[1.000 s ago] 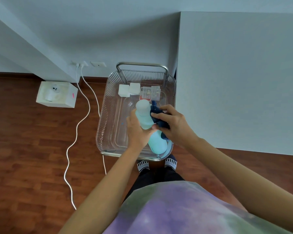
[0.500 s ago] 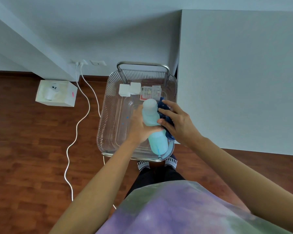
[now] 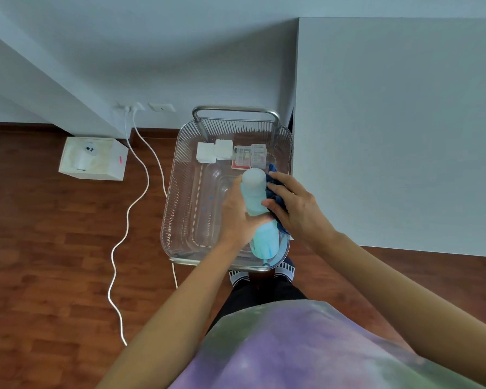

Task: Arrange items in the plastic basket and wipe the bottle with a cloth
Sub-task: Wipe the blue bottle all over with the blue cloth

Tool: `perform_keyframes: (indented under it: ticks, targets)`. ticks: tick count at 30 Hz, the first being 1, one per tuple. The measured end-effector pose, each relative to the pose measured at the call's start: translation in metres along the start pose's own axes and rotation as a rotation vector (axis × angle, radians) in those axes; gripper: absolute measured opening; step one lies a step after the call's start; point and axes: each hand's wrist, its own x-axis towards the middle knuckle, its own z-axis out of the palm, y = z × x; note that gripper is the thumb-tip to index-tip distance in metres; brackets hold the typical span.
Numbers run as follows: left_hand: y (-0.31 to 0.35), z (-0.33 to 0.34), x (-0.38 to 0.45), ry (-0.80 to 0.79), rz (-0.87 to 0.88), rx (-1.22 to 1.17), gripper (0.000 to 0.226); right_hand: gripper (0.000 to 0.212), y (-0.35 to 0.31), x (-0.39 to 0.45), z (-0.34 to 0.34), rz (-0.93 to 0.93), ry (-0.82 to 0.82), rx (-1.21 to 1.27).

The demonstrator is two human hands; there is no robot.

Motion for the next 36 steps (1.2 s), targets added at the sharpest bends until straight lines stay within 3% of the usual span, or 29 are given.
perform_keyframes:
  ticks: [2, 4, 9, 16, 21, 23, 25, 28, 31, 36]
  targets:
    - [0.004, 0.010, -0.007, 0.131, 0.012, 0.086, 0.084, 0.033, 0.000, 0.000, -0.001, -0.003, -0.002, -0.010]
    - [0.006, 0.010, -0.008, 0.157, 0.036, 0.156, 0.087, 0.031, 0.001, 0.001, -0.004, -0.016, -0.005, -0.015]
    - [0.008, -0.007, 0.004, -0.154, 0.064, 0.108, 0.083, 0.028, 0.004, 0.001, -0.006, -0.030, 0.026, -0.033]
    - [0.008, 0.012, -0.007, 0.113, 0.051, 0.237, 0.080, 0.030, 0.005, -0.006, 0.004, -0.035, 0.069, -0.075]
    - [0.010, 0.013, -0.010, 0.196, 0.002, 0.321, 0.075, 0.032, 0.000, -0.009, 0.004, -0.071, 0.034, -0.053]
    - [0.005, 0.008, -0.010, 0.203, -0.030, 0.328, 0.080, 0.029, 0.001, -0.009, 0.001, -0.074, 0.041, 0.061]
    - [-0.001, 0.001, -0.008, 0.215, -0.081, 0.327, 0.094, 0.023, 0.005, -0.009, -0.003, 0.056, 0.146, 0.243]
    - [-0.008, -0.010, -0.009, 0.068, -0.046, 0.221, 0.099, 0.023, 0.008, -0.011, -0.006, 0.206, 0.276, 0.293]
    - [-0.012, -0.017, -0.012, -0.141, -0.023, -0.015, 0.091, 0.023, -0.001, -0.010, 0.004, 0.076, 0.146, 0.199]
    - [-0.006, -0.011, -0.010, -0.030, 0.020, 0.051, 0.083, 0.023, -0.009, -0.004, 0.012, 0.051, 0.109, 0.088]
